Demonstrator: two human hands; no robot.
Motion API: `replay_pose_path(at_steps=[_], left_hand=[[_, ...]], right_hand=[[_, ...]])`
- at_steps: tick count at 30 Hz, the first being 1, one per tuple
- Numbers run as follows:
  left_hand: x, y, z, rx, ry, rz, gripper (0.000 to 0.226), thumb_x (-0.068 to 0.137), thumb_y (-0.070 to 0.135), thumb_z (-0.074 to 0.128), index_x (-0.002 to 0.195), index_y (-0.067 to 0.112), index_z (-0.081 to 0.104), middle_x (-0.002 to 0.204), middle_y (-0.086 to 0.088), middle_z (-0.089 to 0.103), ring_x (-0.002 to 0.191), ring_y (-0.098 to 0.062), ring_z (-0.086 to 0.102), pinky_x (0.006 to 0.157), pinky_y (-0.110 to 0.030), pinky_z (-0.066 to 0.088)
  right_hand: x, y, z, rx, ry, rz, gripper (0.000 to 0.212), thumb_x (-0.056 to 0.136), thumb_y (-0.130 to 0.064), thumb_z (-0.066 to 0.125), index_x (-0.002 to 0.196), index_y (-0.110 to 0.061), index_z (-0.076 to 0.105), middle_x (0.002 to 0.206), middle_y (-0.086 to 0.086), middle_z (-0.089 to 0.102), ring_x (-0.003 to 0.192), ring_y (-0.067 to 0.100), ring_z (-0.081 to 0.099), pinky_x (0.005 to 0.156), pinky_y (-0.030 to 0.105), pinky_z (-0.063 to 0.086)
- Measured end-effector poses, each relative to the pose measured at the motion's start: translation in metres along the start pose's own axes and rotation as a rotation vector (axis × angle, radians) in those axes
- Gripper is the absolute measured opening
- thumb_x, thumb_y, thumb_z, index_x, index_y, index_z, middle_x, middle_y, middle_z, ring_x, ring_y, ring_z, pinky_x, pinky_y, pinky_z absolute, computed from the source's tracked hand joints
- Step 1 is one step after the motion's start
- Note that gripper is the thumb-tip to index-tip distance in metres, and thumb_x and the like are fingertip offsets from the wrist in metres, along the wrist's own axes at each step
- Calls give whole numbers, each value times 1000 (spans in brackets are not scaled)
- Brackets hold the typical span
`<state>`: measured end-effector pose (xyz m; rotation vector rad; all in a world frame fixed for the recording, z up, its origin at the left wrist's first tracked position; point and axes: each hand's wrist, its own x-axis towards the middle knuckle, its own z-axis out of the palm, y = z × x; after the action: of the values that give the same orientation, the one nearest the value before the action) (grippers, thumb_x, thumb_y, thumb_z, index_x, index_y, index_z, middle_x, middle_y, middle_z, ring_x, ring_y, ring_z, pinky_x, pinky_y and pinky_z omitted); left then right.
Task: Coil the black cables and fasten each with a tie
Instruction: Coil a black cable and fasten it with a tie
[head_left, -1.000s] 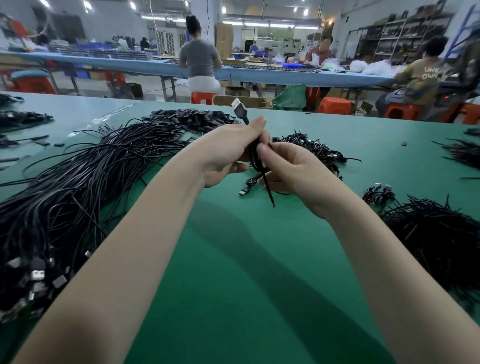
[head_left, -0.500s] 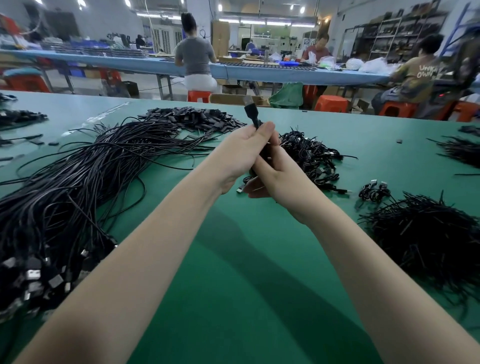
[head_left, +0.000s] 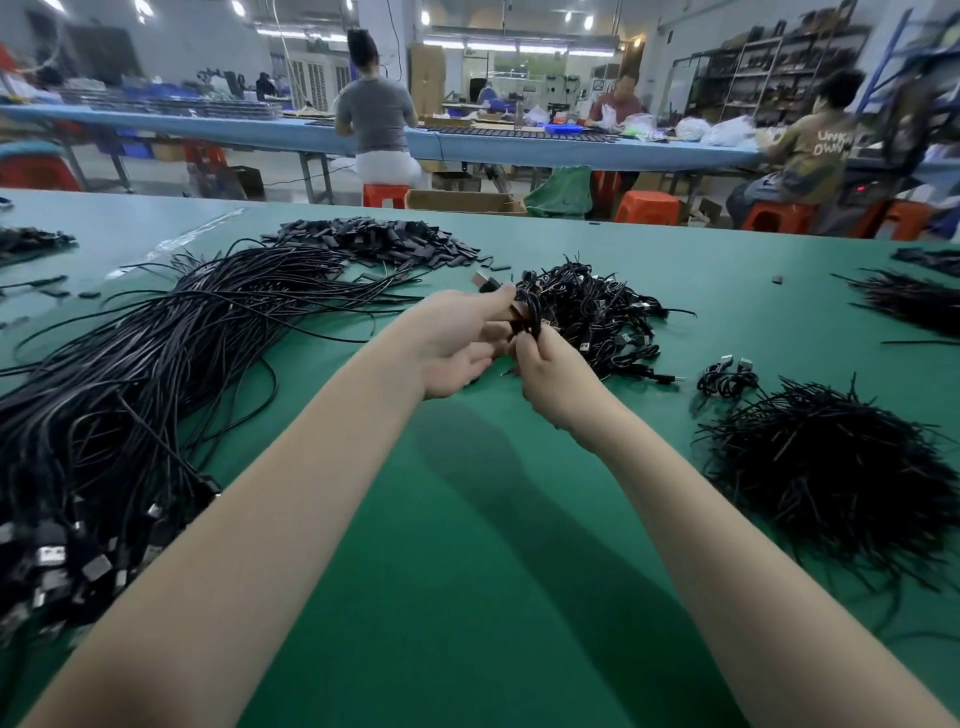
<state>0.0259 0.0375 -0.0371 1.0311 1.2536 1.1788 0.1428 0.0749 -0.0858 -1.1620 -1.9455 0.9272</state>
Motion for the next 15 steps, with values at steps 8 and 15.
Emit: replay_pose_path(at_steps=[8,15], left_hand=[[12,-48,3,1823,201,561,65,89,8,54,143,30,25,145,1,35,137,-23,33,110,-38,20],[-11,-78,13,1959,340,914,10,77,24,59,68,20,62,57,5,59,44,-10,57,53,-22,40]], right_hand=[[-8,4,-19,-503,-365,-29,19,101,-13,31,98,-6,48,75,-2,40,71,21,39,60,27,28],[-21,-8,-48,-932,-579,-177,22,103,-21,34,99,-6,50,102,13,60,91,30,56,79,38,45]])
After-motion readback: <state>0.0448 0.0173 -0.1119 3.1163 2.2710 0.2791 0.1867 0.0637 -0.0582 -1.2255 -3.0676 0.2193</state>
